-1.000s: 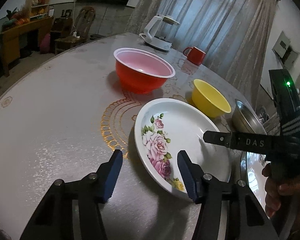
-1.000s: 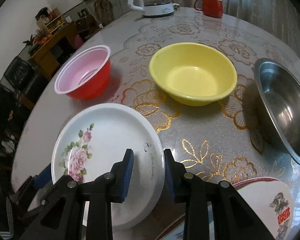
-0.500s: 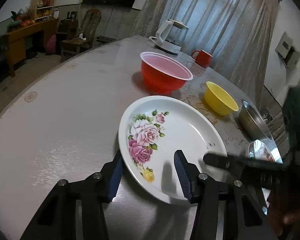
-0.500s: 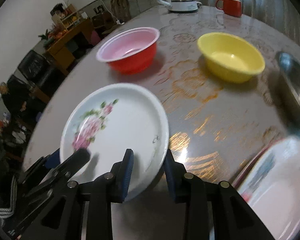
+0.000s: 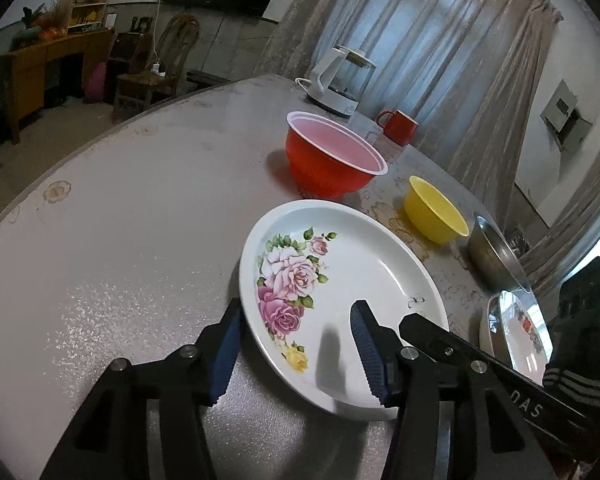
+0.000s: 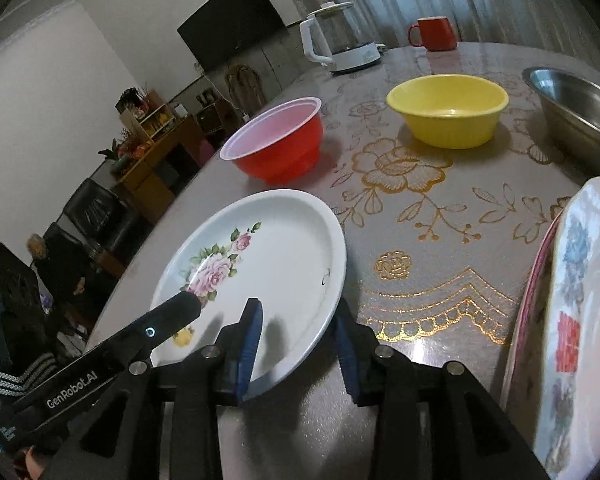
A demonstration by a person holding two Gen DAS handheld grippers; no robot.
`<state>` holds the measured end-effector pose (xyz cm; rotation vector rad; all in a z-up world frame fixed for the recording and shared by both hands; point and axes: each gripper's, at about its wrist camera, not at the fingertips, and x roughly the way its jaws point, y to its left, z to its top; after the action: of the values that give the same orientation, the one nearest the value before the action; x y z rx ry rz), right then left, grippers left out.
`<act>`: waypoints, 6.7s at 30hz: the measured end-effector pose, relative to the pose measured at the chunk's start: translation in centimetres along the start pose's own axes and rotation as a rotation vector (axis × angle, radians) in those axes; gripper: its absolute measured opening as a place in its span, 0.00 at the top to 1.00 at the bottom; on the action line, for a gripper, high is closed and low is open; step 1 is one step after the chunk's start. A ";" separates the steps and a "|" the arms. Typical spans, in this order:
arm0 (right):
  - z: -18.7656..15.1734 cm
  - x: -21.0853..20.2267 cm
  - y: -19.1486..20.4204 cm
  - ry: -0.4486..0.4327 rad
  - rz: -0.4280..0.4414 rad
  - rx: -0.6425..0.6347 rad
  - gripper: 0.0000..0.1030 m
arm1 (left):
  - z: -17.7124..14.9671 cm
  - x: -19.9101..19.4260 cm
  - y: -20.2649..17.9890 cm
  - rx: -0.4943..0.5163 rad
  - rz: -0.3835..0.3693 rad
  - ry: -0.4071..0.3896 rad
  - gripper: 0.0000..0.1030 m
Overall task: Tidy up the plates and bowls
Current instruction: 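Lift the rose-print plate off the table with both grippers, then carry the rose-print plate with both grippers toward the plate stack, then lower the rose-print plate onto the stack and open both grippers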
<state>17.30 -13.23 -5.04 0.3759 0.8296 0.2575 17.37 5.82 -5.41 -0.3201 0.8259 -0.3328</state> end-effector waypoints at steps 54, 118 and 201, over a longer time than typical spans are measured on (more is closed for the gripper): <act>-2.6 -2.9 2.9 -0.070 -0.080 -0.189 0.79 | -3.6 -3.9 -1.0 0.144 0.127 -0.162 0.67; -6.1 -21.7 -11.7 -0.265 -0.231 0.095 0.79 | -8.1 -3.3 -23.8 0.481 -0.159 -0.110 0.66; -1.1 -16.8 -13.4 0.069 -0.491 0.043 0.70 | -6.3 2.4 -25.6 0.495 -0.111 0.252 0.40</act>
<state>6.59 -31.30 -0.13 0.1949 0.9687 -0.2053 9.93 -19.10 -0.72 0.1435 0.9426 -0.6754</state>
